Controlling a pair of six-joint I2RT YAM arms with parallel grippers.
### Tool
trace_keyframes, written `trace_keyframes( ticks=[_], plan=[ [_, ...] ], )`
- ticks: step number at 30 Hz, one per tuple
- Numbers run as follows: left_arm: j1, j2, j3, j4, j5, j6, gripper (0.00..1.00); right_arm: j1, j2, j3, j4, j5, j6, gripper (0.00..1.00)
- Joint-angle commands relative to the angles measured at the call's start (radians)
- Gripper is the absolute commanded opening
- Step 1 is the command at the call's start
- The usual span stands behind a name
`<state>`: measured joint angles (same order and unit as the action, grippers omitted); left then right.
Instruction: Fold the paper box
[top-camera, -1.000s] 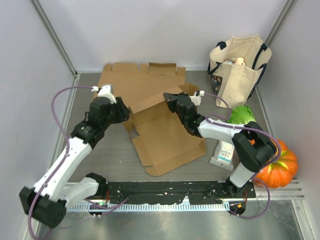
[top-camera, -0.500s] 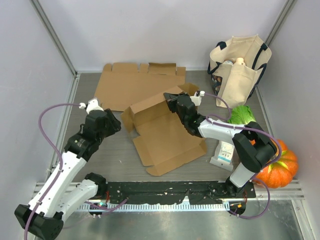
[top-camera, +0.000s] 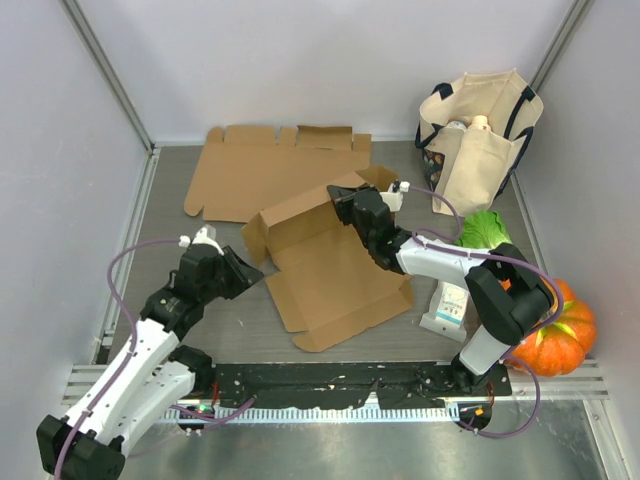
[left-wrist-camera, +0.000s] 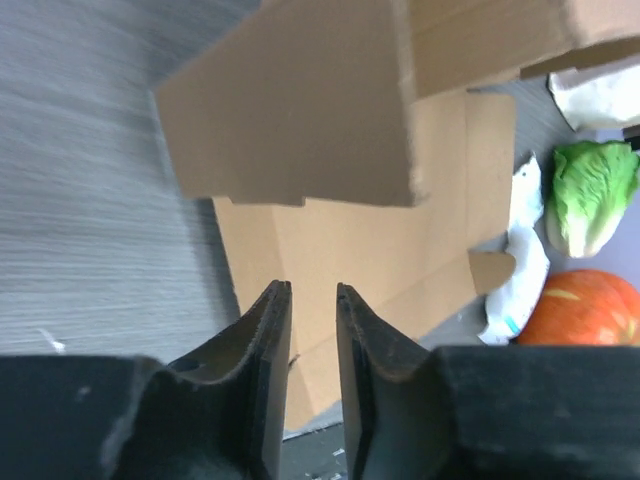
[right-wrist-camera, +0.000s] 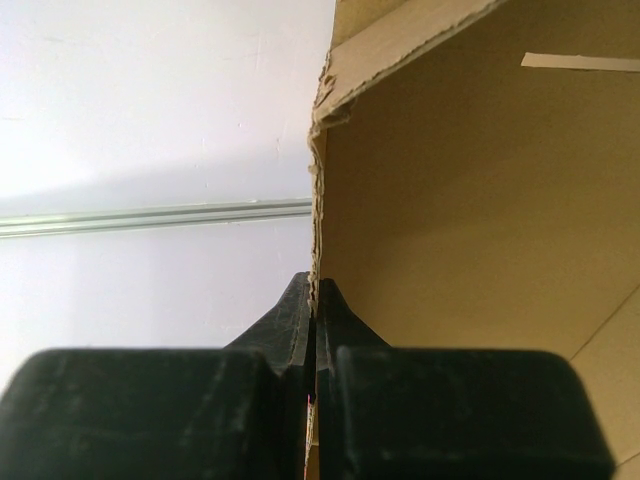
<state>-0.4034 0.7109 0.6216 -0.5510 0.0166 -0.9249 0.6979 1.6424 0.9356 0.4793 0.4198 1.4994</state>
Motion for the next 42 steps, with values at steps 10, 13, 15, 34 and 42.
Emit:
trace_keyframes(
  ticks=[10,13,15,34,42],
  plan=[
    [0.005,0.044,-0.163,0.276,0.011,-0.143,0.35,0.005,-0.024,0.028,-0.022,-0.004,-0.002,0.01],
    [0.006,0.090,-0.137,0.313,-0.009,-0.095,0.45,0.003,-0.016,0.009,-0.004,-0.016,0.005,0.01],
    [0.006,0.119,-0.111,0.333,-0.064,-0.045,0.45,0.003,-0.015,0.003,-0.001,-0.021,0.010,0.01],
    [0.008,0.348,0.084,0.451,0.137,0.090,0.40,0.020,-0.015,0.019,-0.019,-0.004,0.012,0.01],
    [0.006,0.138,0.006,0.360,0.229,0.164,0.50,0.020,-0.027,0.005,-0.022,0.008,0.005,0.01]
  ],
)
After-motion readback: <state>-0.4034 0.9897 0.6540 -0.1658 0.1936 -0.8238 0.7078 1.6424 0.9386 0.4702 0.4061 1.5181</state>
